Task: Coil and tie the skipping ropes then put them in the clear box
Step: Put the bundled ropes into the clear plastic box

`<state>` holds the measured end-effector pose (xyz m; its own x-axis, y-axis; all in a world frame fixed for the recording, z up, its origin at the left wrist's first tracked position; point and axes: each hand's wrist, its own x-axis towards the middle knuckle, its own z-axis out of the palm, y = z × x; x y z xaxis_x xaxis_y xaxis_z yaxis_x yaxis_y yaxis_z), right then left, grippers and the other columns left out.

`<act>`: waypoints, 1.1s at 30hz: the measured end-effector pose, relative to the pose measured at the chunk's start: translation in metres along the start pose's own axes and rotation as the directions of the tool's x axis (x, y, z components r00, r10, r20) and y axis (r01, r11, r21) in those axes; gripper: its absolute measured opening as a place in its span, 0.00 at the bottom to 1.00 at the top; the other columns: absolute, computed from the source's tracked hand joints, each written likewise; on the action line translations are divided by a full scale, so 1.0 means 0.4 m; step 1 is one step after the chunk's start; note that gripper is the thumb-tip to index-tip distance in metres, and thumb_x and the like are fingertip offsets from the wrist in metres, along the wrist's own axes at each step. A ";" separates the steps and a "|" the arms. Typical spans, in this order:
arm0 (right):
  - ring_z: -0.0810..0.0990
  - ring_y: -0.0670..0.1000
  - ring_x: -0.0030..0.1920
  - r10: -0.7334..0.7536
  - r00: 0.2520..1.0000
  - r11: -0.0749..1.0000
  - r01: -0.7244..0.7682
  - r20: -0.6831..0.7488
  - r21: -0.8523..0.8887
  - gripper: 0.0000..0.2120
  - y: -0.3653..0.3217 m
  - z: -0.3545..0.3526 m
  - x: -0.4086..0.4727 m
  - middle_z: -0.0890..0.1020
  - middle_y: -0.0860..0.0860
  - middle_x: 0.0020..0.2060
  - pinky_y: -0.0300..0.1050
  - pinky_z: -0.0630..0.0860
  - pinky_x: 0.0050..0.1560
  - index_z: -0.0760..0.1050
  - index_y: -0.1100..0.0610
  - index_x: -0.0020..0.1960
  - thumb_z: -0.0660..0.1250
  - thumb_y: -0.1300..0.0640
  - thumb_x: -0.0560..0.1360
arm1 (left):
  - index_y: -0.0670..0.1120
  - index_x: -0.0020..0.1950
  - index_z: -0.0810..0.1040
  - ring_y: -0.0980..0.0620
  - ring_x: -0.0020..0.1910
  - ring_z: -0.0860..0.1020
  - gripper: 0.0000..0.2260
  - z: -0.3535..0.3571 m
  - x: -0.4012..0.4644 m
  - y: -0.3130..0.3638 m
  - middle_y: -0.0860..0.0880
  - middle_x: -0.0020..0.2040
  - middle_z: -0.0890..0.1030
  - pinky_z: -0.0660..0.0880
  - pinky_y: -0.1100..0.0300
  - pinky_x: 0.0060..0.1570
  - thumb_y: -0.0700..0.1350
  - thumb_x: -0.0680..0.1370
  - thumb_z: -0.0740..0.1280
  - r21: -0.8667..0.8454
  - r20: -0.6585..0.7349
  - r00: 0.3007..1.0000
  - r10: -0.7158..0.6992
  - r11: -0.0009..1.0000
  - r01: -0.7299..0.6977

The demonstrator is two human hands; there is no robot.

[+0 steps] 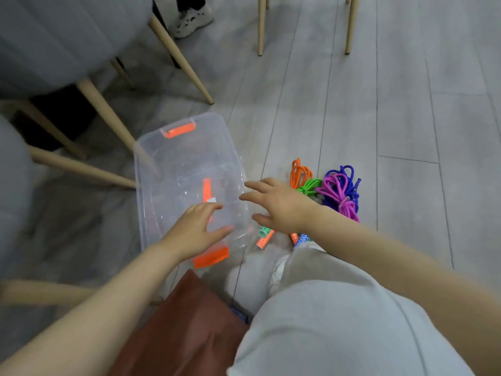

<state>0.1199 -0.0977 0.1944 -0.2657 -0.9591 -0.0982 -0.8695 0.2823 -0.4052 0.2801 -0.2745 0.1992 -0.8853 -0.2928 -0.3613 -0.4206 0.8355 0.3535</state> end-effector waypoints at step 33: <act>0.74 0.61 0.59 0.249 0.950 0.924 -0.291 -0.186 -0.247 0.27 0.152 -0.147 -0.310 0.73 0.50 0.70 0.54 0.74 0.53 0.76 0.52 0.62 0.67 0.66 0.64 | 0.55 0.59 0.74 0.46 0.50 0.82 0.15 -0.013 0.096 0.289 0.53 0.50 0.83 0.72 0.55 0.37 0.54 0.74 0.69 0.487 0.020 0.832 0.554 0.722 -0.492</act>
<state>0.0756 0.0396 0.2354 -0.5466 -0.8370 -0.0247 -0.8294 0.5452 -0.1213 0.1965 -0.1915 0.2307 -0.9658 0.2283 -0.1226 0.2285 0.9735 0.0123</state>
